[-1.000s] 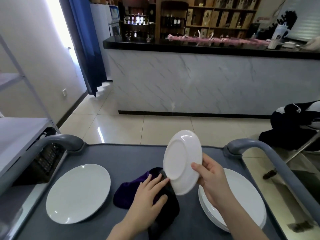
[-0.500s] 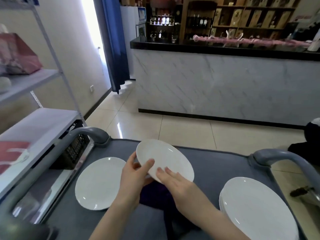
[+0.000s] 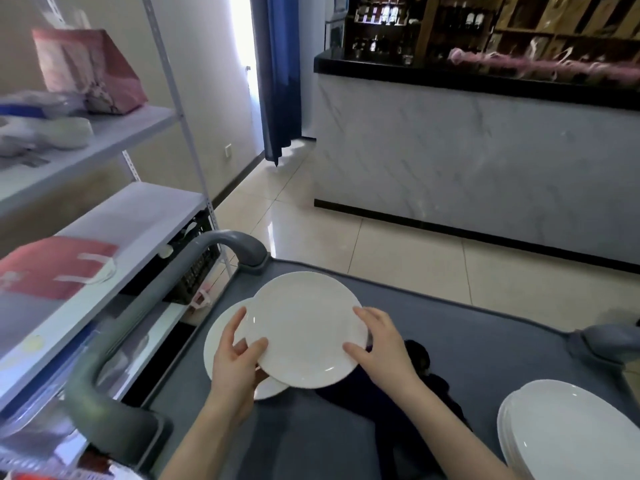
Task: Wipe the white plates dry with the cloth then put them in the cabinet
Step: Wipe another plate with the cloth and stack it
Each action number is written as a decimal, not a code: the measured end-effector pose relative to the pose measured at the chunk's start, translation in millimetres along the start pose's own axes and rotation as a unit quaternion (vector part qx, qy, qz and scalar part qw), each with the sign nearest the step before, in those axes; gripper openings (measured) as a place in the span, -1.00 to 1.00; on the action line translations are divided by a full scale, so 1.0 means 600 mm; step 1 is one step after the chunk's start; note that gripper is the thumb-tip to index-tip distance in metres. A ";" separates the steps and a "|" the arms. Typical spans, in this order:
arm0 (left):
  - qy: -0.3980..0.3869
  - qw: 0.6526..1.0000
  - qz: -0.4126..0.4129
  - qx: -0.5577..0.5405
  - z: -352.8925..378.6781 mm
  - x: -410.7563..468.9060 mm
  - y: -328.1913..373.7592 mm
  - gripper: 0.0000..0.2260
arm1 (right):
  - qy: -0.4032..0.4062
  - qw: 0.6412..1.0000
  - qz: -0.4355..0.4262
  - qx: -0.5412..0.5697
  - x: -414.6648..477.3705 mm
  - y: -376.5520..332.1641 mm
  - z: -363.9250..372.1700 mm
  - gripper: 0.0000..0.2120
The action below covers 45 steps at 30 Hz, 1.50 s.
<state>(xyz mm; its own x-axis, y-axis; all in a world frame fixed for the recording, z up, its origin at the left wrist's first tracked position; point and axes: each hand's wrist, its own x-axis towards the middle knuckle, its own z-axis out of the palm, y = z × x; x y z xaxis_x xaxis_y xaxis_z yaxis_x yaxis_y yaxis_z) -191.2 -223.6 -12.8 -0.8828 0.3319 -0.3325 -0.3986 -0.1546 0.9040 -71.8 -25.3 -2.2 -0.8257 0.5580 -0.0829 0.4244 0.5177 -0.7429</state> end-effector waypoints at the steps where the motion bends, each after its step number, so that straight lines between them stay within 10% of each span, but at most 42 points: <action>1: 0.004 1.000 0.000 0.004 -0.014 0.007 -0.003 -0.47 | 0.001 0.999 0.014 0.037 0.006 -0.004 0.014 -0.40; 16: 0.053 0.946 0.058 0.316 -0.126 0.085 -0.037 -0.45 | -0.006 0.978 0.114 0.175 0.037 -0.038 0.164 -0.45; 45: 0.051 0.899 0.101 0.423 -0.151 0.099 -0.091 -0.43 | -0.016 0.997 0.073 -0.022 0.027 -0.031 0.216 -0.36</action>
<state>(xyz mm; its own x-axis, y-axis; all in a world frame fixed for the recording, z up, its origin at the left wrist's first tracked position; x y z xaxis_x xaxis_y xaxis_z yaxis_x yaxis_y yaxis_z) -244.2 -279.8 -106.5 -0.9513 0.2831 -0.1222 0.0663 0.5747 0.8157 -141.4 -110.3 -75.8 -0.7651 0.6090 -0.2090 0.5556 0.4604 -0.6923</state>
